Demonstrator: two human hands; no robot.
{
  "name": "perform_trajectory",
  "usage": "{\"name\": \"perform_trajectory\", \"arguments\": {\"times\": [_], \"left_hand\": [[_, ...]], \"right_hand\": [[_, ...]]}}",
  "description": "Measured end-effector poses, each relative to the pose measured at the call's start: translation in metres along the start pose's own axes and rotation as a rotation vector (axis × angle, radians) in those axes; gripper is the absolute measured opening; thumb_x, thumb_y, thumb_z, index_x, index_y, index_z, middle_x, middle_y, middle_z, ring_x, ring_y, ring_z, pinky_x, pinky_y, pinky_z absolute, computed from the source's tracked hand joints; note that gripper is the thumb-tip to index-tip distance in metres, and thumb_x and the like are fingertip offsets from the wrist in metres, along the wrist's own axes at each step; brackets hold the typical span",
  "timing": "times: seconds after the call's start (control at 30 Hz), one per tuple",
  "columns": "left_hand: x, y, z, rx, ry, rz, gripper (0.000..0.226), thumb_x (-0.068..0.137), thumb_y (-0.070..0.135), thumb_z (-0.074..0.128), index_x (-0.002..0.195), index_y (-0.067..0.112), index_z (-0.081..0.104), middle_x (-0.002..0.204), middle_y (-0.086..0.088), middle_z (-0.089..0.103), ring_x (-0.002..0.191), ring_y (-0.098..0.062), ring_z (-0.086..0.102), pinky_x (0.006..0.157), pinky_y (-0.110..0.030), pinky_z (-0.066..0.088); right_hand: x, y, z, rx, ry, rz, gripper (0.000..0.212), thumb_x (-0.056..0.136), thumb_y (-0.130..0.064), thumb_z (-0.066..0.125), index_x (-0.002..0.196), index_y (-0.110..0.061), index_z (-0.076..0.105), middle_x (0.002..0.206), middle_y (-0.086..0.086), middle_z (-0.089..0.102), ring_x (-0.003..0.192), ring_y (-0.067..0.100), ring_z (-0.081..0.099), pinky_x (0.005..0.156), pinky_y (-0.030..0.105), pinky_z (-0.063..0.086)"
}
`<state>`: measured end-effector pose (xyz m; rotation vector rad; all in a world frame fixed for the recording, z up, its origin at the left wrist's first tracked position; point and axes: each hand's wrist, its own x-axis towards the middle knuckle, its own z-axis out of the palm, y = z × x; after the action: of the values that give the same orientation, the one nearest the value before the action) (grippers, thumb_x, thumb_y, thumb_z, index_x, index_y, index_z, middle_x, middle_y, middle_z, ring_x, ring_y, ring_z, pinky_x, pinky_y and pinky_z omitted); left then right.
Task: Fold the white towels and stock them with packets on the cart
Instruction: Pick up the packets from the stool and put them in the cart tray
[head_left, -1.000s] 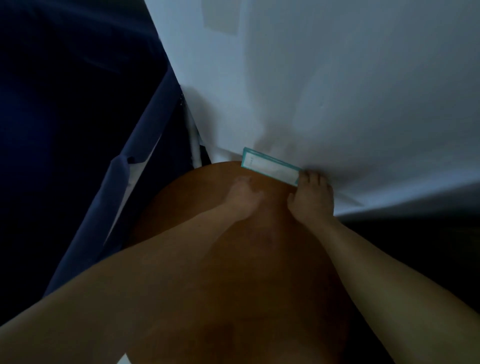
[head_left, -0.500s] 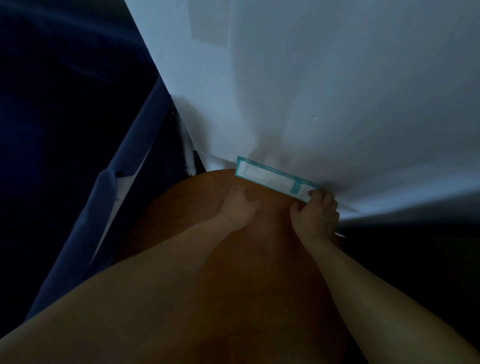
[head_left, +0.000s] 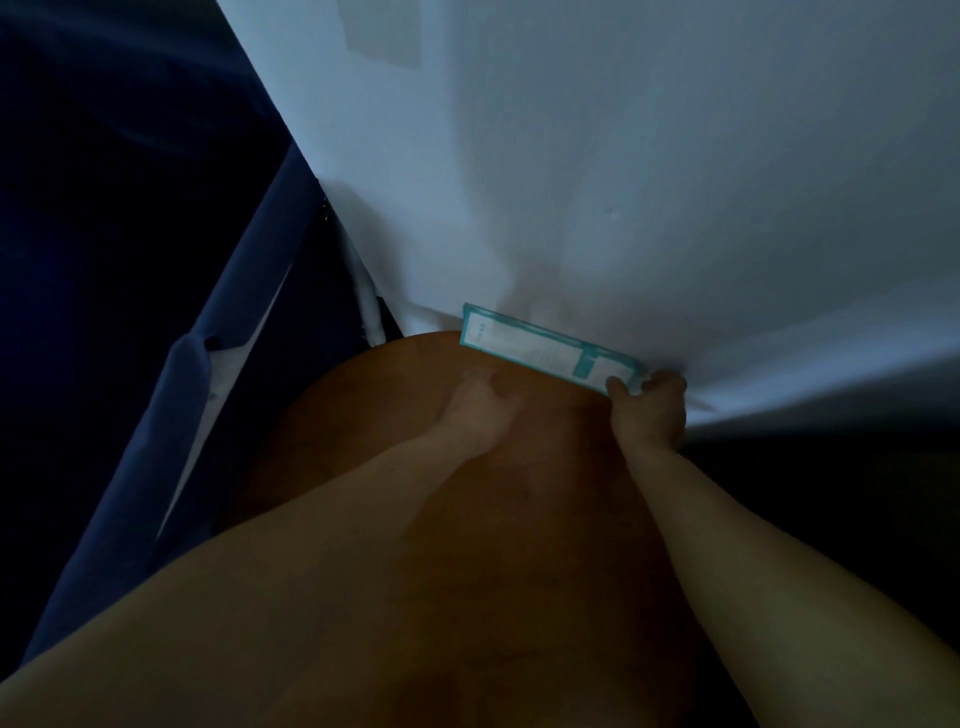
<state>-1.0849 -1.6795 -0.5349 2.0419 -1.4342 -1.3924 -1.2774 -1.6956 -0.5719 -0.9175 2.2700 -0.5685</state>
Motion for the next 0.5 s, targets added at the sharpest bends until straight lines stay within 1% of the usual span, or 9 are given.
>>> {"name": "perform_trajectory", "arguments": {"times": [0.13,0.2,0.27,0.33,0.37,0.43,0.5], "left_hand": [[0.002,-0.005,0.001,0.021,-0.007,-0.028,0.025,0.09,0.021,0.061,0.114,0.015,0.065,0.103,-0.002,0.068,0.084,-0.02,0.068,0.073,-0.037,0.059],[0.001,-0.008,0.0,0.034,0.006,-0.027,0.024,0.09,0.019,0.061,0.112,0.013,0.066,0.102,-0.002,0.068,0.085,-0.02,0.067,0.071,-0.033,0.056],[-0.001,-0.011,0.0,0.01,0.016,-0.01,0.028,0.088,0.018,0.062,0.115,0.011,0.067,0.109,-0.004,0.069,0.095,-0.022,0.066,0.078,-0.031,0.054],[-0.005,-0.013,-0.003,-0.018,0.005,-0.018,0.039,0.084,0.027,0.061,0.119,0.012,0.067,0.117,-0.006,0.069,0.105,-0.022,0.065,0.09,-0.035,0.054],[-0.005,-0.015,-0.003,-0.034,-0.002,-0.032,0.044,0.08,0.032,0.059,0.119,0.013,0.067,0.117,-0.006,0.069,0.105,-0.023,0.065,0.092,-0.037,0.053],[-0.008,-0.018,-0.004,-0.09,0.003,-0.068,0.046,0.078,0.036,0.058,0.115,0.012,0.069,0.113,-0.008,0.07,0.104,-0.025,0.066,0.093,-0.042,0.054],[-0.011,-0.022,-0.004,-0.187,0.009,-0.125,0.04,0.082,0.036,0.061,0.113,0.011,0.068,0.112,-0.01,0.07,0.104,-0.028,0.066,0.094,-0.043,0.053]], "right_hand": [[0.006,-0.002,0.005,-0.029,-0.058,0.011,0.046,0.087,-0.033,0.071,0.121,-0.008,0.053,0.124,0.017,0.063,0.116,0.035,0.058,0.094,0.038,0.045],[0.004,-0.002,0.008,-0.044,-0.069,0.002,0.042,0.088,-0.031,0.07,0.121,-0.01,0.055,0.123,0.017,0.064,0.115,0.035,0.059,0.094,0.037,0.045],[-0.001,-0.001,0.01,-0.05,-0.072,0.009,0.042,0.09,-0.028,0.069,0.124,-0.01,0.053,0.124,0.019,0.063,0.115,0.035,0.058,0.093,0.035,0.045],[-0.012,0.0,0.009,-0.051,-0.075,0.021,0.043,0.09,-0.024,0.069,0.125,-0.007,0.05,0.125,0.02,0.062,0.115,0.035,0.059,0.091,0.034,0.045],[-0.018,0.0,0.009,-0.04,-0.075,0.021,0.042,0.09,-0.023,0.069,0.124,-0.006,0.05,0.123,0.02,0.063,0.114,0.035,0.06,0.09,0.034,0.046],[-0.031,0.005,0.011,-0.004,-0.09,0.005,0.038,0.089,-0.021,0.069,0.119,-0.004,0.054,0.118,0.02,0.065,0.109,0.036,0.062,0.088,0.034,0.047],[-0.044,0.011,0.015,0.037,-0.14,-0.009,0.031,0.086,-0.016,0.07,0.112,0.0,0.063,0.109,0.02,0.069,0.101,0.035,0.066,0.087,0.037,0.051]]}}
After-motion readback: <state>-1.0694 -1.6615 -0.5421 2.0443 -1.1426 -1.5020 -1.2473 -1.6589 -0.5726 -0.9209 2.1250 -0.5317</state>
